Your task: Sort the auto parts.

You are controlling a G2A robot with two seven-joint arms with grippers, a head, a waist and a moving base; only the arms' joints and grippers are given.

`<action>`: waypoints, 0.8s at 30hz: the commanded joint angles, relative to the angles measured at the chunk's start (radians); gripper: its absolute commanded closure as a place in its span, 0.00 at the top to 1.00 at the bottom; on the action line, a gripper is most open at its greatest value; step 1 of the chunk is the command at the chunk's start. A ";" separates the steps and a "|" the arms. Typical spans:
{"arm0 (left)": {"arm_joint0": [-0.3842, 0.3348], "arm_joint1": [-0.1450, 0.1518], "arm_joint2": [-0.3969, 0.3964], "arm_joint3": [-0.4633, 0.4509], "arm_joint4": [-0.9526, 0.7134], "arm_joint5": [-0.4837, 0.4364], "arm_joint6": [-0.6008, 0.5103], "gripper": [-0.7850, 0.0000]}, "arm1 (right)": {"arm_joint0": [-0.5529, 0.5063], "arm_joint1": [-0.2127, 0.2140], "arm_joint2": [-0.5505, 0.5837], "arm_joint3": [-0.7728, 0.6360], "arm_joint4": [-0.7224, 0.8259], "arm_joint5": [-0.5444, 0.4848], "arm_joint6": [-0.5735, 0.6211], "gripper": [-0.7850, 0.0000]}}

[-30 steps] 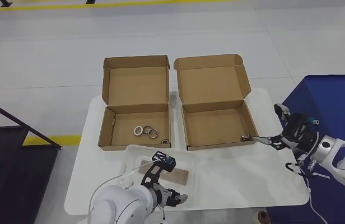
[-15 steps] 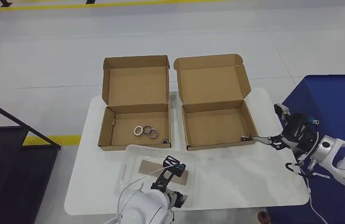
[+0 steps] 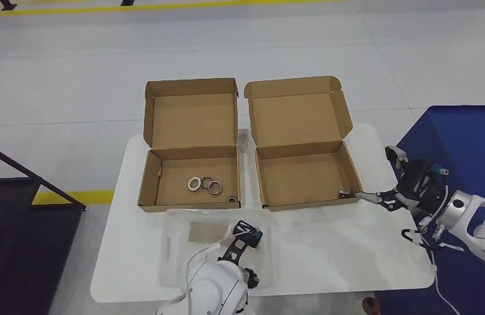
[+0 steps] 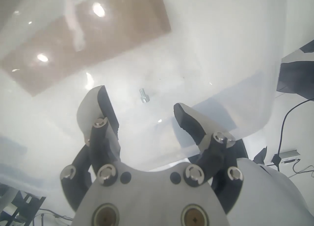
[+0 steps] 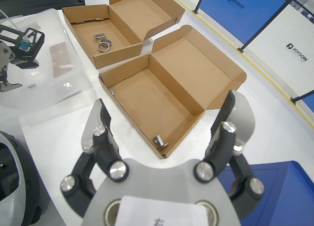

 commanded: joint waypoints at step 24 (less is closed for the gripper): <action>0.039 -0.054 -0.038 -0.205 0.076 -0.012 0.000 0.70 | 0.000 0.000 0.000 0.000 0.000 0.000 0.000 1.00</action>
